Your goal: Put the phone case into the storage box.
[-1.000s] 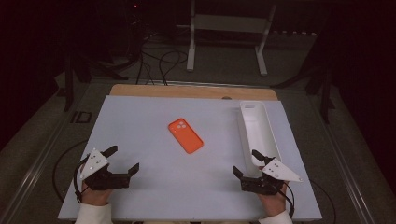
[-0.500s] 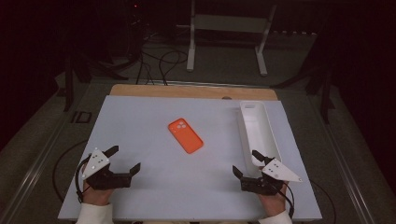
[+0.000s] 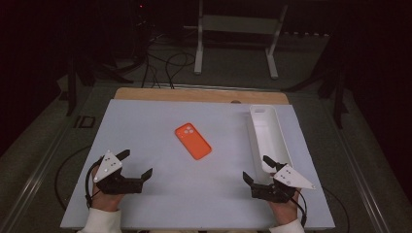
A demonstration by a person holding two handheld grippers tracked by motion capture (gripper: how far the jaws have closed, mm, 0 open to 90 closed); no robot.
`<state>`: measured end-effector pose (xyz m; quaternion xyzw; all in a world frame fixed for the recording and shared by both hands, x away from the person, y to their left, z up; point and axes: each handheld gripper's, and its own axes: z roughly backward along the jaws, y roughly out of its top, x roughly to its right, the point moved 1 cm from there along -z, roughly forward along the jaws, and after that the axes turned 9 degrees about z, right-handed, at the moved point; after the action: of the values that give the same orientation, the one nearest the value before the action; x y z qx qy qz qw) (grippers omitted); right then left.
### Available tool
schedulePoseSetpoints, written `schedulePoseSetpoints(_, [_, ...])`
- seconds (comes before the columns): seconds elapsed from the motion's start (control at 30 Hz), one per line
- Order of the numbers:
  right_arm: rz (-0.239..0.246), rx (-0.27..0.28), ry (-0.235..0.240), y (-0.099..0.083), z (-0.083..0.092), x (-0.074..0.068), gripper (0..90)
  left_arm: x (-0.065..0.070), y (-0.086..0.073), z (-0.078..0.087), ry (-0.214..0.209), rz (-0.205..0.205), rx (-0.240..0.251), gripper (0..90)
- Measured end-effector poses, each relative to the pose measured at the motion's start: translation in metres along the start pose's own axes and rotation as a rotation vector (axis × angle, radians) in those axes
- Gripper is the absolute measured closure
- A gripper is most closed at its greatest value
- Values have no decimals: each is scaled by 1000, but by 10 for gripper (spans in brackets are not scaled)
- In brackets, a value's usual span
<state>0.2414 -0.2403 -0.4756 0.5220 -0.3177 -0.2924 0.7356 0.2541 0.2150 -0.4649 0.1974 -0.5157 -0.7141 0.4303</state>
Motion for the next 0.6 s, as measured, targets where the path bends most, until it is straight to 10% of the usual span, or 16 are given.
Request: schedulePoseSetpoints(0.6, [1,-6,0,0,0,0,93,1,14,-25,14,-9,-40,0])
